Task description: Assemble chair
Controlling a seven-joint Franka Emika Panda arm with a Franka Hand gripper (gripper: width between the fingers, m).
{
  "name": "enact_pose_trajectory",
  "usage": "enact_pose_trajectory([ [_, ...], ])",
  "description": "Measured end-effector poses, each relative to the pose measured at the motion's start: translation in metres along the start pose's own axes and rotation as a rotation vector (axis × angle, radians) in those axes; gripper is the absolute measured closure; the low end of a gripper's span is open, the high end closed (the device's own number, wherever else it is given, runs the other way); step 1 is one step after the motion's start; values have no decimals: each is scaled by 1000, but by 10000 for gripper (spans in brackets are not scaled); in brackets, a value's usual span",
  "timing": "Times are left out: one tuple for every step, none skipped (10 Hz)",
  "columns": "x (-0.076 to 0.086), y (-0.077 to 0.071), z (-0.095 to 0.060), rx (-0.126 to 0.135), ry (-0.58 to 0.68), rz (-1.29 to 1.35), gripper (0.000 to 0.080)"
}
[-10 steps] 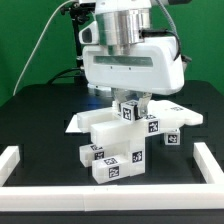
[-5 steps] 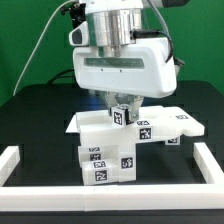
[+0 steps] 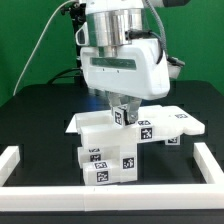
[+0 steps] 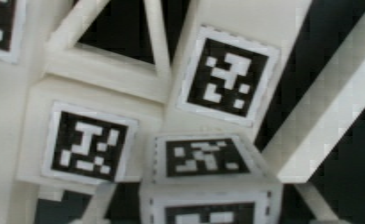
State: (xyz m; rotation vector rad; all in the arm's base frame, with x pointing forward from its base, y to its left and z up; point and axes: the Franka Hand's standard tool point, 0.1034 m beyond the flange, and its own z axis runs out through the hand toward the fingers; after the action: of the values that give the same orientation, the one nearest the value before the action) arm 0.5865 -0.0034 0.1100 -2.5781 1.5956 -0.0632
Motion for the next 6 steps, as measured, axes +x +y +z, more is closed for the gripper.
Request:
enact_pose_trajectory([
  [6, 2, 0, 0, 4, 88, 517],
  [8, 2, 0, 1, 5, 131, 517],
  [10, 2, 0, 10, -2, 209, 517],
  [12, 2, 0, 20, -11, 303, 517],
  [12, 2, 0, 24, -14, 364, 517],
  [10, 2, 0, 25, -17, 407, 517],
])
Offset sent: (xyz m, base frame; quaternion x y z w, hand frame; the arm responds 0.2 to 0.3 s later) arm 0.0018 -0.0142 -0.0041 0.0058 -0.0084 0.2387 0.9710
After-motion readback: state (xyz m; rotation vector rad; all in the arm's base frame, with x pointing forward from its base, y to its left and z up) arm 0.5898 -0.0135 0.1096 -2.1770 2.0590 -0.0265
